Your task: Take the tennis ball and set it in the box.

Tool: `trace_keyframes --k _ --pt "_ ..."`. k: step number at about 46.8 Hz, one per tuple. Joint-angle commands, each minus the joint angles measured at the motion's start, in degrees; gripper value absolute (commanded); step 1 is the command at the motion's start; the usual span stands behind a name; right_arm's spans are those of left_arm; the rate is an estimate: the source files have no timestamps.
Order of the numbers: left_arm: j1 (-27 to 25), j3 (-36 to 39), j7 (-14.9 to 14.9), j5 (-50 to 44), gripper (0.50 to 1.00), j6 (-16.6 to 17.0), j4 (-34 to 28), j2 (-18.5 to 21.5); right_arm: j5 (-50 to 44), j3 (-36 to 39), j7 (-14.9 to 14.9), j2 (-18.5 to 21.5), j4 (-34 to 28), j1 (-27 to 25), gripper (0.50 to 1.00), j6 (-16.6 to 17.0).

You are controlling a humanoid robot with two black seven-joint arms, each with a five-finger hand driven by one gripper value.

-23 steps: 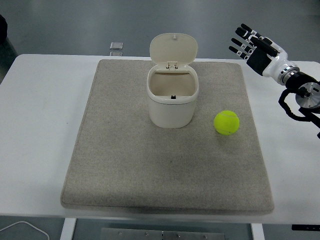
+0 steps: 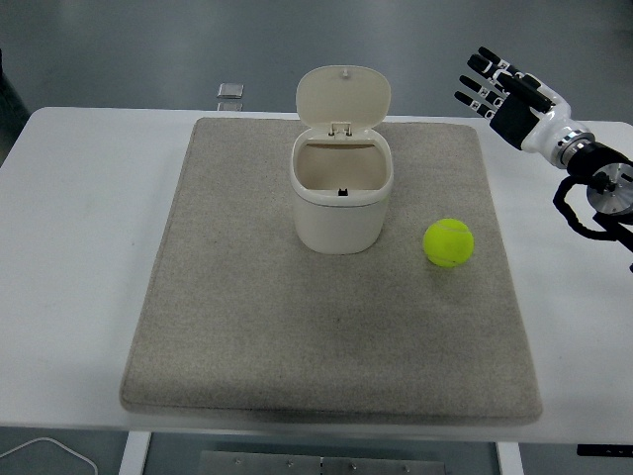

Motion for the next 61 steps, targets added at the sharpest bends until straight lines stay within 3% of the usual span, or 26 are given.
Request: trace_keyframes --k 1,27,37,49,61 --pt "0.0 0.0 0.1 0.0 0.992 -0.1 0.0 0.0 0.0 -0.1 -0.1 -0.1 0.0 0.0 0.928 0.2" --pt "0.0 -0.1 0.0 0.0 0.992 -0.1 0.2 0.0 -6.1 -0.3 0.3 -0.3 -2.7 0.3 0.928 1.1" --pt "0.0 -0.1 0.1 0.0 0.992 -0.1 0.2 0.0 -6.6 -0.5 0.3 -0.3 -4.0 0.2 0.928 6.5" --pt "0.0 -0.1 0.1 0.0 0.992 -0.1 0.2 0.0 -16.0 -0.5 0.6 -0.2 -4.3 0.2 0.928 5.8" --pt "0.0 -0.1 0.0 0.0 0.992 -0.1 0.2 0.0 -28.5 -0.6 6.3 -0.8 -4.3 0.2 0.928 6.1"
